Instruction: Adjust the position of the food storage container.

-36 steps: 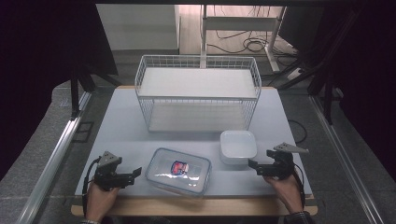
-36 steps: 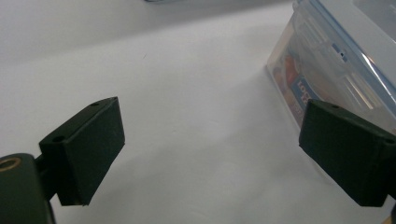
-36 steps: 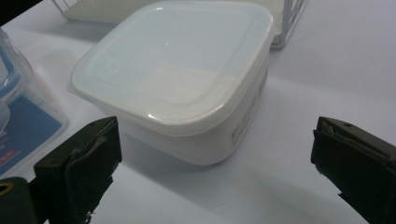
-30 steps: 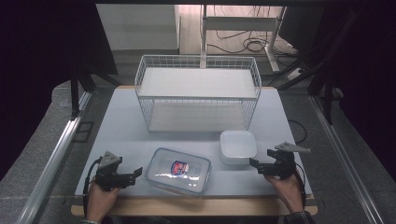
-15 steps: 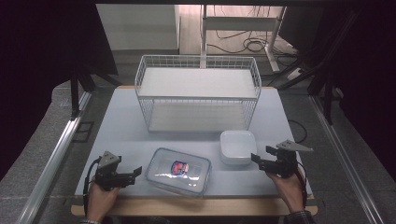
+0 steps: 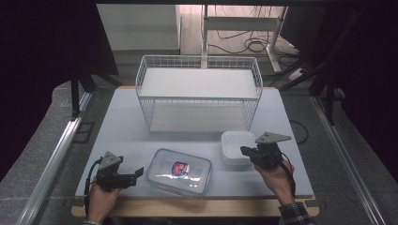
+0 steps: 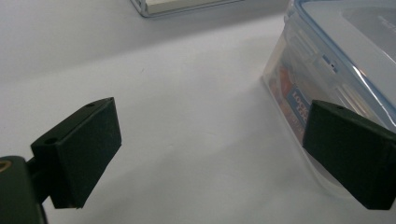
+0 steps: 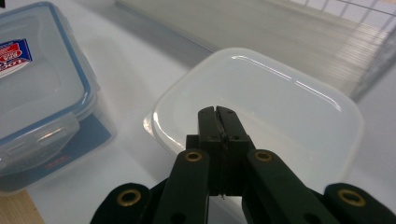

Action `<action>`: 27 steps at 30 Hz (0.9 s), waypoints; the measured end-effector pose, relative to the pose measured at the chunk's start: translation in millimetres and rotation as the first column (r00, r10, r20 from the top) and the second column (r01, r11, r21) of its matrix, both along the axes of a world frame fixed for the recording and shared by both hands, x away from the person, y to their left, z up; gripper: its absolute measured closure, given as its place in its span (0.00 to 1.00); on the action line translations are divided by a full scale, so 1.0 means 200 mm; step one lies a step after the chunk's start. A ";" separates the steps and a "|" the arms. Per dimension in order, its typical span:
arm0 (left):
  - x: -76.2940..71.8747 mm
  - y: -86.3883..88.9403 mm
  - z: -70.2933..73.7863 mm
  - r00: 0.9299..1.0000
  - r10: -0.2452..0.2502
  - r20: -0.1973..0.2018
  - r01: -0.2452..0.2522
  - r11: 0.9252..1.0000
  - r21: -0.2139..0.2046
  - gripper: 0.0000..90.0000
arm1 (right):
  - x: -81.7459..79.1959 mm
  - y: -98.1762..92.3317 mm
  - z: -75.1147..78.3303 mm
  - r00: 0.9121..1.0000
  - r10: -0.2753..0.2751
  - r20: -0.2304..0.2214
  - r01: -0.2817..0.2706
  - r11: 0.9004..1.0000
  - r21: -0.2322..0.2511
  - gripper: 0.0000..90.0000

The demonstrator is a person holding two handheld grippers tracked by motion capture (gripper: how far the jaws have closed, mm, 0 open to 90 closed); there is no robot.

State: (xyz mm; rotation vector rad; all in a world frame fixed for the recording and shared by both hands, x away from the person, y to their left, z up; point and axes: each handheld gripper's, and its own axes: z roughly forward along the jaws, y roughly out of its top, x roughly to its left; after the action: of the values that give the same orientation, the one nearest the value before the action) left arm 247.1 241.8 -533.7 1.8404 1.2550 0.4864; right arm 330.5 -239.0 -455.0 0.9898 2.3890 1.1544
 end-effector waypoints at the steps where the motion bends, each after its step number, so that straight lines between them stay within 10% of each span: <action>1: 0.00 0.00 0.00 1.000 0.000 0.000 0.000 1.000 0.000 0.05 | 0.01 0.02 0.00 1.000 0.006 -0.003 -0.006 1.000 -0.008 0.99; 13: 0.00 -0.01 0.01 1.000 -0.015 0.020 0.015 1.000 -0.001 0.05 | 0.11 0.28 0.03 0.997 0.071 -0.016 -0.071 0.997 -0.015 0.99; 27: 0.00 -0.01 0.00 1.000 -0.019 0.012 0.018 1.000 0.012 0.05 | 0.15 0.38 -0.07 0.997 0.072 -0.023 -0.073 0.995 -0.072 0.99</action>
State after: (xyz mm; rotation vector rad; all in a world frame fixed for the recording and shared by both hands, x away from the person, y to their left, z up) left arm 247.2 238.9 -533.5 1.8552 1.2286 0.4950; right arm 360.6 -164.0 -469.4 0.9033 2.4833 1.0780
